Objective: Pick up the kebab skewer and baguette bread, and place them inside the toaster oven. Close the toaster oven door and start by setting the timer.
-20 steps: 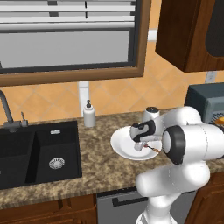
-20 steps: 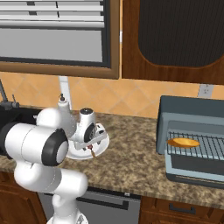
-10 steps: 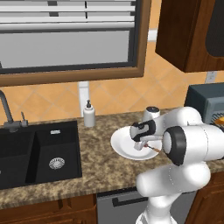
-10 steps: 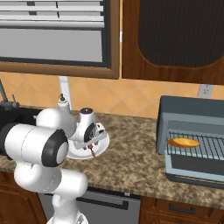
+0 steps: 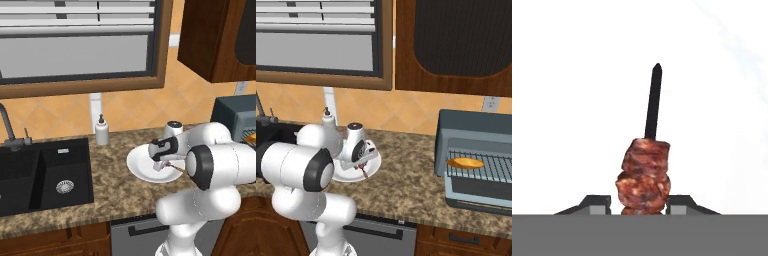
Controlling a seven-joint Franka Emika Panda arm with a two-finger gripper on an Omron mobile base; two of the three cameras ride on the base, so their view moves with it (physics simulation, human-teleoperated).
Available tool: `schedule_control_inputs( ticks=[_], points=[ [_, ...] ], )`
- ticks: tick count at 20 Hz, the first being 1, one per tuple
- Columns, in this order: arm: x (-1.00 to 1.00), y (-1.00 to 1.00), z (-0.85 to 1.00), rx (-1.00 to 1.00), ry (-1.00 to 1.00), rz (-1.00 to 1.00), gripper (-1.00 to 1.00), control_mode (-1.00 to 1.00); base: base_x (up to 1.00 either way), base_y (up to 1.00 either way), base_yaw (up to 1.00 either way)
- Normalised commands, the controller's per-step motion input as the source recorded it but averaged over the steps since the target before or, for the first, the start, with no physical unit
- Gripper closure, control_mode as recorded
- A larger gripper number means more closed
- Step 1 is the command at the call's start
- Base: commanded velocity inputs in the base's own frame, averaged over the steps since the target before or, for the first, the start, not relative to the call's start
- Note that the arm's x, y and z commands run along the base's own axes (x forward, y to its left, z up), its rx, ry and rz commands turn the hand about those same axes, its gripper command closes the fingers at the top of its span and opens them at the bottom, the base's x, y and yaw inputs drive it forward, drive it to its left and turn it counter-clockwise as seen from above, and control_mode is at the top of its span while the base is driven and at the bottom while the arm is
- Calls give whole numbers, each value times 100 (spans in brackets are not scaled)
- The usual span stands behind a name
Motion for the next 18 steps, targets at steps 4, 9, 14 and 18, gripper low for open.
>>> schedule_control_inputs(
  ticks=[4, 9, 14, 18],
  points=[
    [0, 0, 71, 0, -1, -8, 100, -100, 0, 0, 0],
    [-16, 0, 100, 0, -7, -19, 100, -100, 0, 0, 0],
    [-26, 0, 95, 0, -8, -32, 100, -100, 0, 0, 0],
    [-17, -1, 86, 5, -7, -43, 100, -100, 0, 0, 0]
  ],
)
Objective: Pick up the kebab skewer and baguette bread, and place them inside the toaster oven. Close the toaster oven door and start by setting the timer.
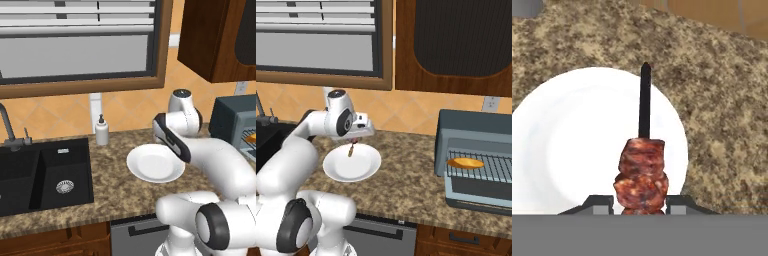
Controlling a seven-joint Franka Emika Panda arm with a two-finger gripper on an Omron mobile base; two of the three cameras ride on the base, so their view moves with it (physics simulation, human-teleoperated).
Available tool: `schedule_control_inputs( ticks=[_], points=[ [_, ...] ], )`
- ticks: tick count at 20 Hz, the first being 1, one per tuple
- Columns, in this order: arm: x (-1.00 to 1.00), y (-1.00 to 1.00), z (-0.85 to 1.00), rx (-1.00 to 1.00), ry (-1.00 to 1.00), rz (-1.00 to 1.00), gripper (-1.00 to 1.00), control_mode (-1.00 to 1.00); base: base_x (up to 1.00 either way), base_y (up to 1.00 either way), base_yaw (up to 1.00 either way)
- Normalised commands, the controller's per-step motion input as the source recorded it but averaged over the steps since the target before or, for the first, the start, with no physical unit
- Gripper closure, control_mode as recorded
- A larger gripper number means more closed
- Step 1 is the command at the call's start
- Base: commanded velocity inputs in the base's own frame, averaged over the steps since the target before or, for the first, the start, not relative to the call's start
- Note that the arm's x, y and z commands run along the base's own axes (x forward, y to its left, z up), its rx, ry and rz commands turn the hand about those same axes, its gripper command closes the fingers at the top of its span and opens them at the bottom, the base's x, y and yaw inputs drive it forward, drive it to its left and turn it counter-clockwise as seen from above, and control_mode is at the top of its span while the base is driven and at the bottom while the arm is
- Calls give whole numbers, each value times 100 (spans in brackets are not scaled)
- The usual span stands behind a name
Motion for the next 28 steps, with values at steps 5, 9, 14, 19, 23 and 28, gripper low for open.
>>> schedule_control_inputs(
  ticks=[5, 9, 14, 19, 23, 28],
  points=[
    [-6, -27, 64, 13, -10, -51, 100, -100, 0, 0, 0],
    [-11, -41, 54, 22, -15, -50, 100, -100, 0, 0, 0],
    [-40, -66, 48, 31, -14, -41, 100, -100, 0, 0, 0],
    [-63, -68, 33, 28, -19, -30, 100, -100, 0, 0, 0],
    [-49, -73, 25, 23, -16, -34, 100, -100, 0, 0, 0],
    [-39, -58, 5, 16, -18, -31, 100, -100, 0, 0, 0]
  ],
)
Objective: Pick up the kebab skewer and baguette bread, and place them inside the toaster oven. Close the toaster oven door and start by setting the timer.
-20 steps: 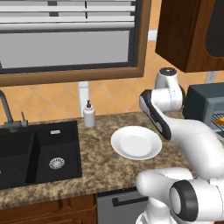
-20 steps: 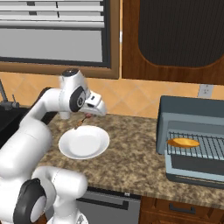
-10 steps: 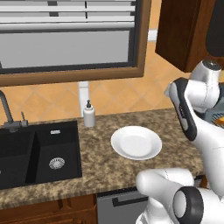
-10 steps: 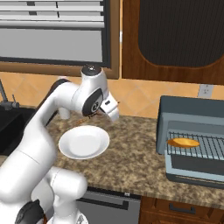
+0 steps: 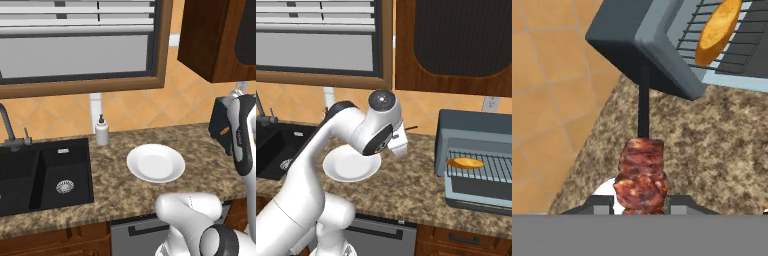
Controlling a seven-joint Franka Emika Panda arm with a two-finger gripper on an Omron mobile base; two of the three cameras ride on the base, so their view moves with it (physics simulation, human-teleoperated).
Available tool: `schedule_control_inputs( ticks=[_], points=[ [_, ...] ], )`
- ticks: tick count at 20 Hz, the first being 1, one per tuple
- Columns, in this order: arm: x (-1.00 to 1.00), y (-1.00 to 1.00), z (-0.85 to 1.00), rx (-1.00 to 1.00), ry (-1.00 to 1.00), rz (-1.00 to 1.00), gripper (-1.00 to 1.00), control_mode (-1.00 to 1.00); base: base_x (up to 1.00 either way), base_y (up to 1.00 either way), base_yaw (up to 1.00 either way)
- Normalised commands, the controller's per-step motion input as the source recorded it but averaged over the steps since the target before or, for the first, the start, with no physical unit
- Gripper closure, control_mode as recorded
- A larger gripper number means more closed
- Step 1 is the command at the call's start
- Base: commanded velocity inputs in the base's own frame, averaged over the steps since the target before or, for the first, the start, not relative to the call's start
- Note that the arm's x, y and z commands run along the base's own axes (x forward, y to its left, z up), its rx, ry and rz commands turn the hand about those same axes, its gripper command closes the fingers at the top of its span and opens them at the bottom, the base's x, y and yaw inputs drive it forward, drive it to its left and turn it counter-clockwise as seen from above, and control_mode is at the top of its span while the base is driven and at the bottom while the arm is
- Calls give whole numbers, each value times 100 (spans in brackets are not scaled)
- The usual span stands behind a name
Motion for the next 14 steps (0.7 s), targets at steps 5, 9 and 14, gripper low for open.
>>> schedule_control_inputs(
  ticks=[5, 9, 14],
  points=[
    [-5, -53, 0, 9, -21, -27, 100, -100, 0, 0, 0],
    [0, -57, 0, 7, -15, -25, 100, -100, 0, 0, 0],
    [1, -61, 0, 4, -6, -16, 100, -100, 0, 0, 0]
  ],
)
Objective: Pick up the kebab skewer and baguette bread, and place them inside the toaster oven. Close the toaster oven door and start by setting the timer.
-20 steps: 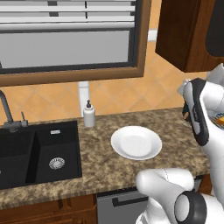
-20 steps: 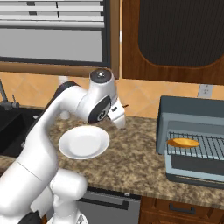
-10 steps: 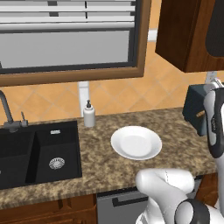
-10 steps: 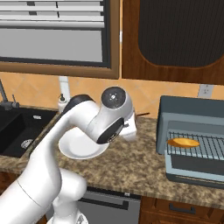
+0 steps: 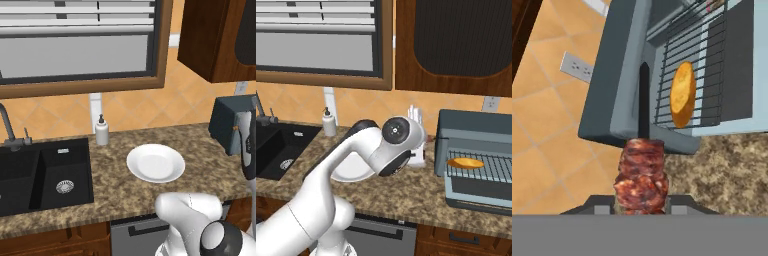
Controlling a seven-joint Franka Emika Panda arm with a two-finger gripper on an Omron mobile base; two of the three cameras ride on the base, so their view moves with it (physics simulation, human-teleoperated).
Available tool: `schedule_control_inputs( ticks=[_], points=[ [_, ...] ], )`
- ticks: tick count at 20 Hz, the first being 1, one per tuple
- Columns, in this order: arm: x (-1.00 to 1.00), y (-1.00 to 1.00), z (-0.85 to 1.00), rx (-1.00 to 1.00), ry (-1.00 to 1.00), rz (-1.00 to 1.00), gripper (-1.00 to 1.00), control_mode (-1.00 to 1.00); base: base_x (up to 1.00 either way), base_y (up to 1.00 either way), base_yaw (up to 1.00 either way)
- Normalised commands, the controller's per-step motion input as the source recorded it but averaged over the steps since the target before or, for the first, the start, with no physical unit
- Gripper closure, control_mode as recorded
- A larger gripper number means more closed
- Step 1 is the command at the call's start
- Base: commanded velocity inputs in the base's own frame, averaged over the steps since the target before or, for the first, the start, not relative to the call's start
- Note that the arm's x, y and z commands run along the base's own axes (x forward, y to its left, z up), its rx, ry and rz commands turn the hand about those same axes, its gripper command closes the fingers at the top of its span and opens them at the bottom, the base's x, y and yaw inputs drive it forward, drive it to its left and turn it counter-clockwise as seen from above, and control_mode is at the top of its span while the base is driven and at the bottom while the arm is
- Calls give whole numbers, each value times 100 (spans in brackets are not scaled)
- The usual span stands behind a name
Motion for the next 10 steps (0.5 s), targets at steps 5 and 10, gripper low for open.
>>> schedule_control_inputs(
  ticks=[5, 10],
  points=[
    [2, -57, 0, 3, -6, -13, 100, -100, 0, 0, 0],
    [1, -69, 0, 6, -6, -18, 100, -100, 0, 0, 0]
  ],
)
